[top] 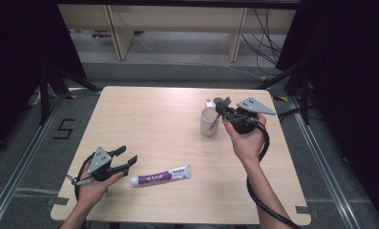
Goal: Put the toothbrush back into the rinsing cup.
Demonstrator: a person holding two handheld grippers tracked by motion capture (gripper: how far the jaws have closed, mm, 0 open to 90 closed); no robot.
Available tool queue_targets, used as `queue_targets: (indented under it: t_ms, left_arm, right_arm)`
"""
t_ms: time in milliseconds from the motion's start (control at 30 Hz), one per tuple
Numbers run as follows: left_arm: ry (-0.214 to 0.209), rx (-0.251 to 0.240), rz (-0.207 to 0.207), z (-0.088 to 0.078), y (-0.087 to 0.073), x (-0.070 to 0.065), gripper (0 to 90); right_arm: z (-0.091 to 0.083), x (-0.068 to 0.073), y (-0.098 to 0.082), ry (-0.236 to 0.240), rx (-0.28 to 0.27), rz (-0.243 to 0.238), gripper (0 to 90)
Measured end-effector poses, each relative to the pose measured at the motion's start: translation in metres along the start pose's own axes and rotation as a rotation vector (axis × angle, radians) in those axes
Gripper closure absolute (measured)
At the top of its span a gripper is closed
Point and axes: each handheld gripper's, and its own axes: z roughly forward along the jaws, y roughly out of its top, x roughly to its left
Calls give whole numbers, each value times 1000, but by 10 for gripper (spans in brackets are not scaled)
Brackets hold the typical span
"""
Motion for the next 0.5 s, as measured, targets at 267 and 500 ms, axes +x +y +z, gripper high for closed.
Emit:
queue_targets:
  t_ms: [267,500]
  left_arm:
    - [-11,-9,3,3,0,-4,387]
    - [-9,1,19,2,1,-5,387]
  right_arm:
    - [5,-5,8,-39,-21,-23,829]
    - [12,-8,14,-62,-38,-31,829]
